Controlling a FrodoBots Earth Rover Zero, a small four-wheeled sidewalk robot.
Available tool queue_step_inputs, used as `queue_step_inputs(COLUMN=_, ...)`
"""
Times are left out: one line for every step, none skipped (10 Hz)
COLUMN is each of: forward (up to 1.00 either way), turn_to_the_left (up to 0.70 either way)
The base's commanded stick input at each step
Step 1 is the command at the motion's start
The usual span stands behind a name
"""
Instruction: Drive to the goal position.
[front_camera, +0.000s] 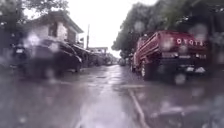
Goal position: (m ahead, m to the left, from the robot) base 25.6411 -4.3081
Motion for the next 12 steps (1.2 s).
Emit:
queue_step_inputs(forward=1.0, turn_to_the_left=0.0)
queue_step_inputs(forward=1.0, turn_to_the_left=0.0)
queue_step_inputs(forward=1.0, turn_to_the_left=0.0)
queue_step_inputs(forward=1.0, turn_to_the_left=0.0)
queue_step_inputs(forward=1.0, turn_to_the_left=0.0)
queue_step_inputs(forward=1.0, turn_to_the_left=0.0)
queue_step_inputs(forward=1.0, turn_to_the_left=0.0)
queue_step_inputs(forward=1.0, turn_to_the_left=0.0)
queue_step_inputs(forward=1.0, turn_to_the_left=0.0)
queue_step_inputs(forward=1.0, turn_to_the_left=0.0)
queue_step_inputs(forward=1.0, turn_to_the_left=0.0)
queue_step_inputs(forward=1.0, turn_to_the_left=0.0)
